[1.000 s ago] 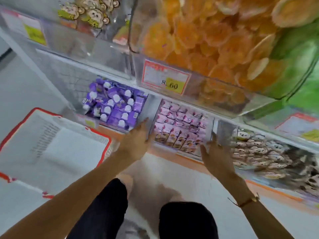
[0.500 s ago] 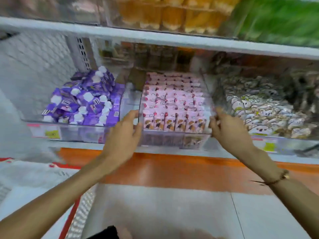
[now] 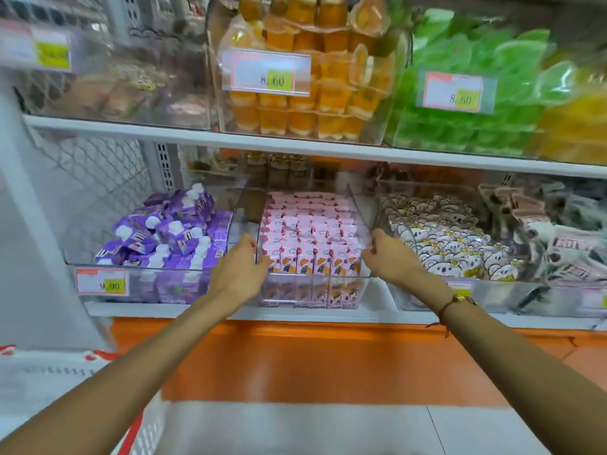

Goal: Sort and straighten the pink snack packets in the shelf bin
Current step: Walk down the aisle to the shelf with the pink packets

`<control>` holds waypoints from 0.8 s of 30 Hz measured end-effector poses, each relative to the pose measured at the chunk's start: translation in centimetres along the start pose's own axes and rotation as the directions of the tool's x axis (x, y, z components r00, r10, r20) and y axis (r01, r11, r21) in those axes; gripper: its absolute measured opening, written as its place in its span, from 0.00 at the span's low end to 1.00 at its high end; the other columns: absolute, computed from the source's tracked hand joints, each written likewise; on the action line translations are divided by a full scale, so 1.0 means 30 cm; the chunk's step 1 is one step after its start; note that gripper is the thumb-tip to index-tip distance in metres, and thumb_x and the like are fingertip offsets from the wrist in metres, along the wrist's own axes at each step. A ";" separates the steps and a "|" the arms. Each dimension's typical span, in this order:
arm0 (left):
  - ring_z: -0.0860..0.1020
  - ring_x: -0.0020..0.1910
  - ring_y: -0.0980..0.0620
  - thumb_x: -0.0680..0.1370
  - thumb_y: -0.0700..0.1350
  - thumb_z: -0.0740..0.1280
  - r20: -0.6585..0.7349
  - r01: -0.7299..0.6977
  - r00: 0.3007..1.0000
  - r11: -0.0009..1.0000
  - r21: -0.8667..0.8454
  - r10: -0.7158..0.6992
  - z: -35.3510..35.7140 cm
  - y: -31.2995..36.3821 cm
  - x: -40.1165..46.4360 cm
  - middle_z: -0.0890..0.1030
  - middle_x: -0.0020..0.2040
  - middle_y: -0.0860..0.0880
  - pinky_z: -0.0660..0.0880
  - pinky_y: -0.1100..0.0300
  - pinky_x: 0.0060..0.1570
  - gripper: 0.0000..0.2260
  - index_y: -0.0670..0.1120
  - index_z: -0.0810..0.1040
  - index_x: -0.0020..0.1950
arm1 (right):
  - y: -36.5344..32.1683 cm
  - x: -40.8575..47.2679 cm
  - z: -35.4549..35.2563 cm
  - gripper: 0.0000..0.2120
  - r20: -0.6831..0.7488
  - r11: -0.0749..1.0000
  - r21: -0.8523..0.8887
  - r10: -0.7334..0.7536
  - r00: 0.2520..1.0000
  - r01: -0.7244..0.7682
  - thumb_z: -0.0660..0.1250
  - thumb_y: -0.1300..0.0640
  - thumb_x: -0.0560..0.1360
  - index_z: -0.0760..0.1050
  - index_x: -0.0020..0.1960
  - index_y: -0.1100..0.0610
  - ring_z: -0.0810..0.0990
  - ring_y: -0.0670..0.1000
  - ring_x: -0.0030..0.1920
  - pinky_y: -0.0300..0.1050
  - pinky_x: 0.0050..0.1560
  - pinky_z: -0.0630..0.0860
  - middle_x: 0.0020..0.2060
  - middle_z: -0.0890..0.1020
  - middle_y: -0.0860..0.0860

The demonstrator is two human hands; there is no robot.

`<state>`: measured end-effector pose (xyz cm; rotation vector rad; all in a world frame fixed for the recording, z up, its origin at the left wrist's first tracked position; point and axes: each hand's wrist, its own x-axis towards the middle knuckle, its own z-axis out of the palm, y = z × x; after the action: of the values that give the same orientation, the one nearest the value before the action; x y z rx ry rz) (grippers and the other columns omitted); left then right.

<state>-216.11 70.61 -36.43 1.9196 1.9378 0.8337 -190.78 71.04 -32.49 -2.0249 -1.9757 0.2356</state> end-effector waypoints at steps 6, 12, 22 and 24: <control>0.73 0.33 0.49 0.84 0.47 0.53 -0.052 -0.016 0.999 1.000 -0.019 0.015 0.043 0.016 0.012 0.76 0.37 0.47 0.65 0.56 0.31 0.13 0.45 0.65 0.67 | 0.009 0.042 0.024 0.14 -0.016 0.998 -0.024 -0.063 0.998 0.062 0.56 0.58 0.80 0.64 0.63 0.62 0.78 0.63 0.48 0.47 0.39 0.66 0.50 0.79 0.63; 0.72 0.31 0.47 0.84 0.46 0.53 -0.121 -0.032 0.992 0.998 0.045 0.037 0.034 0.035 0.035 0.70 0.30 0.50 0.63 0.56 0.30 0.10 0.45 0.72 0.56 | 0.017 0.044 0.041 0.10 -0.140 0.995 0.000 -0.104 0.985 0.105 0.54 0.60 0.81 0.69 0.57 0.64 0.80 0.62 0.45 0.46 0.37 0.67 0.46 0.80 0.62; 0.79 0.47 0.37 0.81 0.46 0.58 -0.161 -0.096 0.981 0.994 0.060 0.105 -0.153 0.184 0.158 0.82 0.43 0.39 0.75 0.47 0.47 0.12 0.42 0.76 0.45 | -0.002 0.131 -0.144 0.15 -0.341 0.982 0.158 -0.040 0.939 0.099 0.58 0.57 0.78 0.78 0.42 0.65 0.80 0.64 0.41 0.52 0.43 0.76 0.38 0.82 0.64; 0.79 0.43 0.38 0.81 0.47 0.58 -0.173 -0.135 0.974 0.988 0.075 0.146 -0.171 0.185 0.121 0.81 0.39 0.41 0.75 0.48 0.42 0.12 0.44 0.77 0.42 | 0.010 0.101 -0.172 0.14 -0.351 0.980 0.151 -0.073 0.934 0.133 0.59 0.57 0.77 0.80 0.43 0.64 0.80 0.64 0.39 0.53 0.43 0.77 0.36 0.82 0.63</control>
<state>-214.83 72.85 -28.45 2.1039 1.9662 1.0278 -188.72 73.55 -27.45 -1.7129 -1.7693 0.0232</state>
